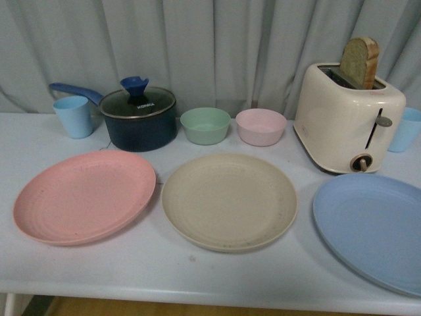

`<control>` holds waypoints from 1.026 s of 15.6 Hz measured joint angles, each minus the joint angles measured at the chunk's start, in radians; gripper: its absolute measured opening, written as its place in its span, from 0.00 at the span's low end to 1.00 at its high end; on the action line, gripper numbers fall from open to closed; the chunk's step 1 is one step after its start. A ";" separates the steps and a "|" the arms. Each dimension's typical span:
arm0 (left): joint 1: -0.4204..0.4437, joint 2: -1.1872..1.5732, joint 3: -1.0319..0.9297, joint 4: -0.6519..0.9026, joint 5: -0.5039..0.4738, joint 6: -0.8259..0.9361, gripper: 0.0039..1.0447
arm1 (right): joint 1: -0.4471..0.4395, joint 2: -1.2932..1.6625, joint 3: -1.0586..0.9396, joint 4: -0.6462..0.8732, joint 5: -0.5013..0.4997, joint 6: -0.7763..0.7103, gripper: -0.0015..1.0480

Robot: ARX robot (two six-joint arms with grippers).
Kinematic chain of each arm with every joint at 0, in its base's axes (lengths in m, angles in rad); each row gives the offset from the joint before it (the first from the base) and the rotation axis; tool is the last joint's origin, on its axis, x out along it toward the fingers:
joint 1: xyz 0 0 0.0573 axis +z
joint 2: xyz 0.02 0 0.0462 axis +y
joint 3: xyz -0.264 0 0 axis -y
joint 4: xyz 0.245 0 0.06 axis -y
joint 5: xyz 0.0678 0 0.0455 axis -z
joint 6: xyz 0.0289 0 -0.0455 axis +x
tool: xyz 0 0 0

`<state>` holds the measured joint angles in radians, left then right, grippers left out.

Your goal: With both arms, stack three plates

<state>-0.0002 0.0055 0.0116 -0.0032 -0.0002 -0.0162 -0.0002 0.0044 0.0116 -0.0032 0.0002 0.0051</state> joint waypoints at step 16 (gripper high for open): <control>0.000 0.000 0.000 0.000 0.000 0.000 0.94 | 0.000 0.000 0.000 0.000 0.000 0.000 0.94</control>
<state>-0.0002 0.0055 0.0116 -0.0036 -0.0002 -0.0162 -0.0002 0.0044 0.0116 -0.0032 0.0002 0.0051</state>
